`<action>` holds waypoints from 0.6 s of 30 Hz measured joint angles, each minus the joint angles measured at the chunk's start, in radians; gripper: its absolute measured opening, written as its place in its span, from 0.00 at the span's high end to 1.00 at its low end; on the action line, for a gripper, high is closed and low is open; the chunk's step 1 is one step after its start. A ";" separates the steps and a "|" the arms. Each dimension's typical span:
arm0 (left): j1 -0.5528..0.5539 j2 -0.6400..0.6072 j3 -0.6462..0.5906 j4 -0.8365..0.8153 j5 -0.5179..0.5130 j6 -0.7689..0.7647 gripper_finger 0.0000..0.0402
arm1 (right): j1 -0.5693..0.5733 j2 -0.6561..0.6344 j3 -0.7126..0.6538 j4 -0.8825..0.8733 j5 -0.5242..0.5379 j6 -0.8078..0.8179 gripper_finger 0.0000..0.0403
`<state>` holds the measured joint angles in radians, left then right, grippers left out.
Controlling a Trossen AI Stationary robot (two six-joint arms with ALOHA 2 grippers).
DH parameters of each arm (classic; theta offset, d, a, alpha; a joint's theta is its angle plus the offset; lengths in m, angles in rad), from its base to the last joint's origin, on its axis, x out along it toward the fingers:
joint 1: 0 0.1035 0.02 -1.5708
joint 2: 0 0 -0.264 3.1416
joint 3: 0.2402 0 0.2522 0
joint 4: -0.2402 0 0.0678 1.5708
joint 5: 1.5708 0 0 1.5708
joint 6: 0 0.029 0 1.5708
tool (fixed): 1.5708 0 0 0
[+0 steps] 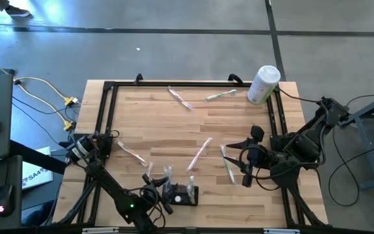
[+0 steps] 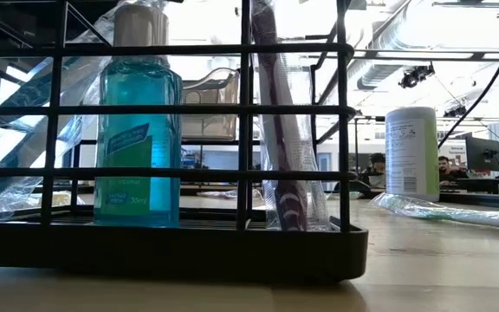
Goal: Pick & Place toothbrushing station
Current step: Put the blue toothbrush into the black wire organizer
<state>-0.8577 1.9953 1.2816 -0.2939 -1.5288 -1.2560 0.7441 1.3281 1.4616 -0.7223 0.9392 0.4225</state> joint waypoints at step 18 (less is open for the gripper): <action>0.000 -0.018 0.034 0.058 -0.027 0.210 0.52 | 0.000 0.000 0.000 -0.006 -0.007 0.000 0.58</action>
<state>-0.8577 1.9774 1.3159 -0.2359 -1.5554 -1.0462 0.7441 1.3281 1.4616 -0.7283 0.9327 0.4221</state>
